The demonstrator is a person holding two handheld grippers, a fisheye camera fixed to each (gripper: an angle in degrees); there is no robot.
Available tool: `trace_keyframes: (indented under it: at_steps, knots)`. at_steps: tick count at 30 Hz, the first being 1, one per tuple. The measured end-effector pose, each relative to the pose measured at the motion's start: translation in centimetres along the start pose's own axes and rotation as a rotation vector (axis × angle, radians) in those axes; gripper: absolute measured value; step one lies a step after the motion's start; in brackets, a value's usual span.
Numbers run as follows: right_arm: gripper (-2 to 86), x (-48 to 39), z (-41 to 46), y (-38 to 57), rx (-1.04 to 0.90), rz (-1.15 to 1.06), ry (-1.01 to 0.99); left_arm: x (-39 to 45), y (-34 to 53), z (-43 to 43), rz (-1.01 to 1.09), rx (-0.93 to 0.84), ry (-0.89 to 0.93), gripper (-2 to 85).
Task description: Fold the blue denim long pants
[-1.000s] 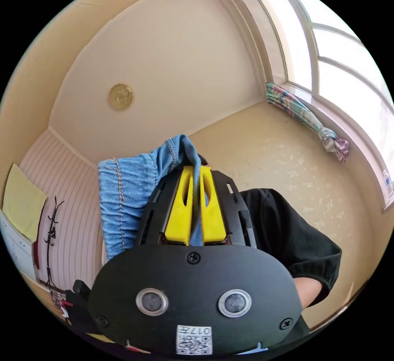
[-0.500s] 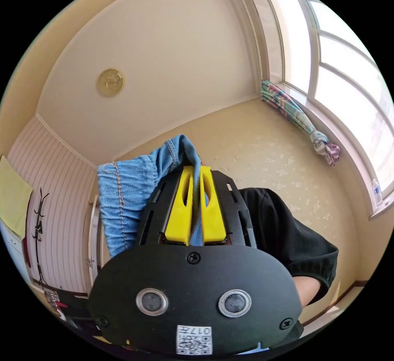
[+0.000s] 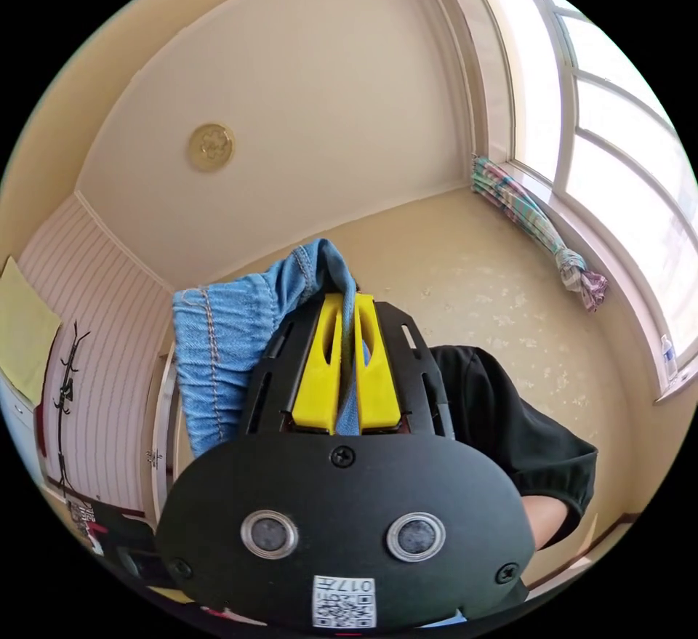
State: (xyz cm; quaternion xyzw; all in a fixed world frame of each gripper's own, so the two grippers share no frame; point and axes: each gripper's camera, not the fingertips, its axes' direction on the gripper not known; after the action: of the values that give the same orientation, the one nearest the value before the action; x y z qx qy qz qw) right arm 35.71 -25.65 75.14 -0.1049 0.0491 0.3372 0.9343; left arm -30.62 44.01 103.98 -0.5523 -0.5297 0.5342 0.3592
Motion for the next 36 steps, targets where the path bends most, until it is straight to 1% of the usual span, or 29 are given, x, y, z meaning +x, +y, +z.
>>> trace_keyframes:
  at_steps: [2,3,4,5,6,7,8,9,10,11,12,13,14,16,17,19,21,23,24,27,29,31,33,35,36]
  knots:
    - [6.9,-2.0,-1.6,0.2,0.077,-0.149,-0.157,0.3,-0.2,0.4,-0.009,-0.035,-0.02,0.0]
    - [4.9,-2.8,-2.1,0.4,0.099,-0.214,-0.205,0.6,-0.3,0.7,-0.01,-0.06,-0.035,0.1]
    - [3.9,-4.8,-3.1,0.9,0.149,-0.363,-0.29,0.8,-0.3,0.9,-0.008,-0.073,-0.042,0.1]
    - [3.2,-6.7,-4.0,1.6,0.185,-0.493,-0.319,1.3,-0.3,1.3,0.002,-0.096,-0.052,0.1]
    - [3.1,-7.5,-4.3,1.9,0.197,-0.511,-0.271,1.7,-0.2,1.5,0.013,-0.104,-0.051,0.1]
    - [3.5,-8.5,-4.5,2.2,0.224,-0.472,-0.063,1.9,-0.2,1.6,0.02,-0.102,-0.044,0.1]
    - [4.7,-8.9,-4.4,2.4,0.216,-0.402,0.204,2.1,0.0,1.7,0.034,-0.094,-0.021,0.1]
    - [6.3,-8.7,-4.2,2.4,0.195,-0.361,0.316,2.2,0.1,1.7,0.046,-0.082,0.007,0.1]
    - [9.4,-7.8,-4.0,2.2,0.135,-0.266,0.422,2.2,0.2,1.7,0.05,-0.075,0.021,0.0]
    - [11.4,-6.4,-4.0,2.2,0.082,-0.197,0.378,2.2,0.4,1.8,0.056,-0.065,0.05,0.0]
    - [12.4,-5.8,-4.1,2.3,0.068,-0.176,0.33,2.2,0.6,2.0,0.06,-0.06,0.077,0.0]
    - [13.1,-4.5,-4.3,2.6,0.077,-0.142,0.239,2.1,0.7,2.2,0.06,-0.058,0.089,-0.1]
    - [13.6,-3.3,-4.5,3.0,0.102,-0.104,0.191,1.9,0.9,2.5,0.059,-0.057,0.116,-0.1]
    - [14.2,-1.9,-4.6,3.6,0.111,-0.052,0.222,1.5,1.1,3.1,0.056,-0.053,0.151,-0.1]
    - [14.5,-1.0,-4.5,3.9,0.098,-0.012,0.275,1.3,1.3,3.5,0.053,-0.049,0.17,-0.1]
    - [14.9,0.4,-3.9,4.5,0.05,0.046,0.315,1.0,1.3,4.1,0.058,-0.051,0.201,-0.1]
    - [15.1,1.2,-3.4,5.2,0.038,0.066,0.242,0.8,1.3,4.7,0.061,-0.065,0.218,-0.1]
    - [14.2,1.1,-2.9,6.2,0.069,0.017,0.062,0.6,1.3,4.9,0.051,-0.069,0.208,-0.1]
    - [13.8,0.9,-2.7,6.4,0.074,0.007,0.037,0.5,1.3,4.9,0.048,-0.063,0.202,0.0]
    - [10.9,-1.5,-2.2,7.4,0.076,-0.112,0.089,0.8,1.3,4.3,0.069,-0.023,0.198,0.0]
    - [8.4,-5.0,-1.9,9.2,0.106,-0.362,0.109,1.1,1.5,3.5,0.095,0.037,0.21,-0.1]
    - [8.5,-6.6,-1.5,10.9,0.149,-0.493,0.08,1.4,1.7,2.6,0.132,0.106,0.229,-0.1]
    - [10.3,-6.8,-0.7,11.3,0.12,-0.485,0.067,1.6,2.0,1.5,0.176,0.171,0.221,-0.1]
    - [11.5,-6.3,1.0,11.2,0.084,-0.376,0.12,1.4,2.3,1.2,0.178,0.185,0.2,-0.2]
    - [10.8,-6.4,1.5,11.1,0.071,-0.362,0.136,1.1,2.4,1.2,0.171,0.186,0.183,-0.2]
